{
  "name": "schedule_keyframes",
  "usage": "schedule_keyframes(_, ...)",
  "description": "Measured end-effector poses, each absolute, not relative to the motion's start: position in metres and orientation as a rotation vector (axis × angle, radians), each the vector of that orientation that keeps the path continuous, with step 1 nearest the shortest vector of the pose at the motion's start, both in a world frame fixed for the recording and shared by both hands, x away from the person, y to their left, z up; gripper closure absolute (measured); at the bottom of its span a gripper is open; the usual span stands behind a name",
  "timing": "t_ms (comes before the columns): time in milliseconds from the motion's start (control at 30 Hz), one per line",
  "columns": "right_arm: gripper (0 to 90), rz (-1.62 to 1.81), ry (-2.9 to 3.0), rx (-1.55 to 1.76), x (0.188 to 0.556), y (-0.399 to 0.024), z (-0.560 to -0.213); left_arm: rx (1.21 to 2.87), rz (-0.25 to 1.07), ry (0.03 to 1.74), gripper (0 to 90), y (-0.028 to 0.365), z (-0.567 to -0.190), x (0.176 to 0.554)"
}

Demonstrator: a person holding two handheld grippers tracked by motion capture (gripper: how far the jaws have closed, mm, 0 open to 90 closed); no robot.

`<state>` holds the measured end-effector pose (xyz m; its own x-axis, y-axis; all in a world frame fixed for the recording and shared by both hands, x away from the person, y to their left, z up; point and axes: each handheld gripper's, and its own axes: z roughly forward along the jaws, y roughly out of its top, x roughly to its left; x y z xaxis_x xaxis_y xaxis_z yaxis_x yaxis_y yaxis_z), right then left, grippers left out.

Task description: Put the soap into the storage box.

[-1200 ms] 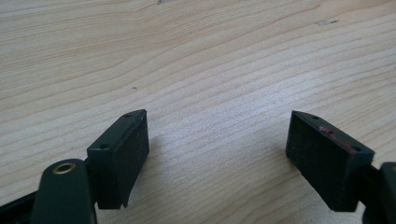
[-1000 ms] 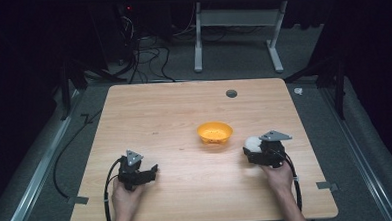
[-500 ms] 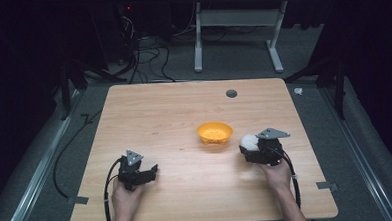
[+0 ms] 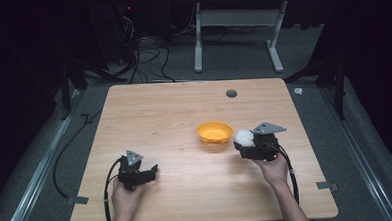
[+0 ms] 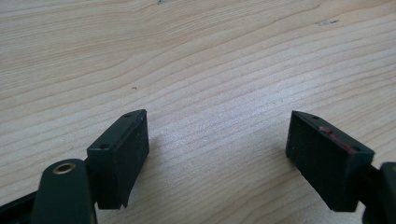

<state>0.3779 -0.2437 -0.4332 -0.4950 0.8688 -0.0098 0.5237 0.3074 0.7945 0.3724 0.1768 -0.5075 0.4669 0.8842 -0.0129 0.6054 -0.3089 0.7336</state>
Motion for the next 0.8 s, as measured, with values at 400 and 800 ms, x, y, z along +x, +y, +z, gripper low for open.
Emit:
schedule_keyframes(400, 24.6, 1.126, 2.174, 1.195, 0.387, -0.231, -0.421, 2.031, 0.525, 1.234, 21.8, 0.177, -0.508, 0.372)
schedule_keyframes(800, 24.6, 1.11, 2.205, 1.154, 0.398, -0.214, -0.417, 2.033, 0.523, 1.235, 21.8, 0.177, -0.507, 0.372)
